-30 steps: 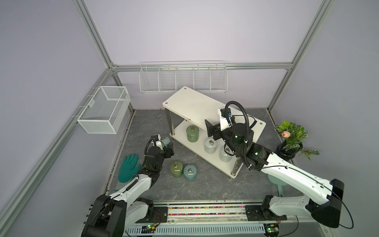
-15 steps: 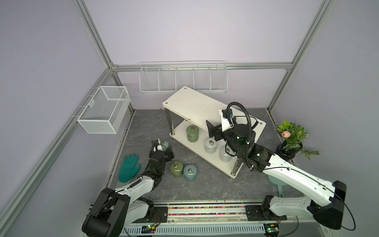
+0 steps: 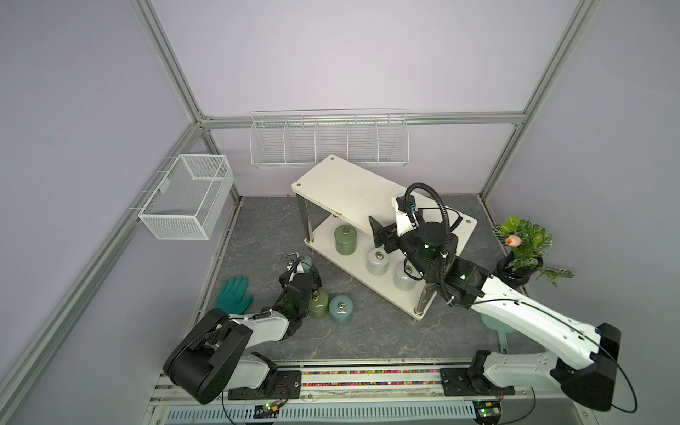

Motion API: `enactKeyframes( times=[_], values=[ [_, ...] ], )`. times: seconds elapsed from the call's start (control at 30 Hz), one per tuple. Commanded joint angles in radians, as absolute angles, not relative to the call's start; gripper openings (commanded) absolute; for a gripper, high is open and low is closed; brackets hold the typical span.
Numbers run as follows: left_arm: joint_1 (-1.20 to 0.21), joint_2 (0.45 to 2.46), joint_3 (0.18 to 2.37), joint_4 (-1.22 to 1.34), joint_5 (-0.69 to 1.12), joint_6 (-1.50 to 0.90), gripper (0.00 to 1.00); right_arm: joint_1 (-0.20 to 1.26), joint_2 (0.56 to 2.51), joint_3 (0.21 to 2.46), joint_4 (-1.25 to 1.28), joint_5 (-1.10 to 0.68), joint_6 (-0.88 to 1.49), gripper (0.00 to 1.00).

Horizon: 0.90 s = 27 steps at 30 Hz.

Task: Remove the tea canisters from the shelf
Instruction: Place the tea canister at the center of the board.

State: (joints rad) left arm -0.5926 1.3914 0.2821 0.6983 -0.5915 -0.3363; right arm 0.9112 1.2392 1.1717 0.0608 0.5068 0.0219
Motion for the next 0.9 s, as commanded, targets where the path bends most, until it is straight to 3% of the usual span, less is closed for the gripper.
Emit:
enactKeyframes(
  times=[0.0, 0.23, 0.87],
  values=[
    [-0.609, 1.442, 0.314, 0.861, -0.722, -0.346, 0.77, 0.911, 1.254, 1.152, -0.028, 0.498, 0.009, 0.89],
    [-0.608, 1.504, 0.324, 0.925, -0.836, -0.372, 0.78, 0.913, 1.290, 1.184, -0.047, 0.501, 0.015, 0.89],
    [-0.573, 1.632, 0.468, 0.697, -1.030, -0.570, 0.81, 0.921, 1.361, 1.226, -0.045, 0.498, -0.008, 0.89]
  ],
)
